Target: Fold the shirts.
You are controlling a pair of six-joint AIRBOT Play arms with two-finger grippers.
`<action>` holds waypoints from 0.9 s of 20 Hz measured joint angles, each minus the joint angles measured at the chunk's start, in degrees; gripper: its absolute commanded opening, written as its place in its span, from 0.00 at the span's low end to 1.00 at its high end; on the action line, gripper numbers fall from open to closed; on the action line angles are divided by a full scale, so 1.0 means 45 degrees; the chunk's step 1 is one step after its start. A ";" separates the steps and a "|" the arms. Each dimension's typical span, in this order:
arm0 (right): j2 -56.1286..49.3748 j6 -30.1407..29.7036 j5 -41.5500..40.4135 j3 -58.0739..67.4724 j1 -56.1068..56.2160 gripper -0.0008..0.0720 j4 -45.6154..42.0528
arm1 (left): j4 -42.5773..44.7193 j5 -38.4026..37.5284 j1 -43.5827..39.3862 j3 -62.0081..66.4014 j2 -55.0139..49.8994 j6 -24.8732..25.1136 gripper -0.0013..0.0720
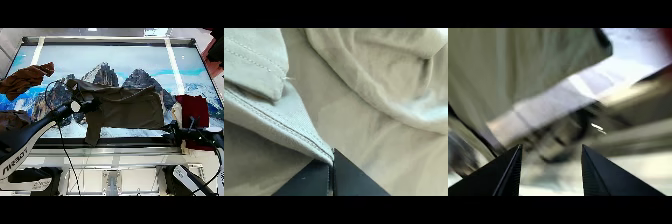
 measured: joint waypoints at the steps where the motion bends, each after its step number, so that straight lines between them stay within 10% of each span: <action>1: 0.0024 0.0044 -0.0583 -0.0345 -0.0034 0.60 0.0447 | 0.0000 -0.0044 0.0000 0.0000 -0.0005 0.0015 0.03; 18: 0.0024 0.0364 -0.3764 -0.1447 0.0063 0.53 0.2273 | -0.0019 -0.0136 0.0000 0.0000 0.0000 0.0092 0.03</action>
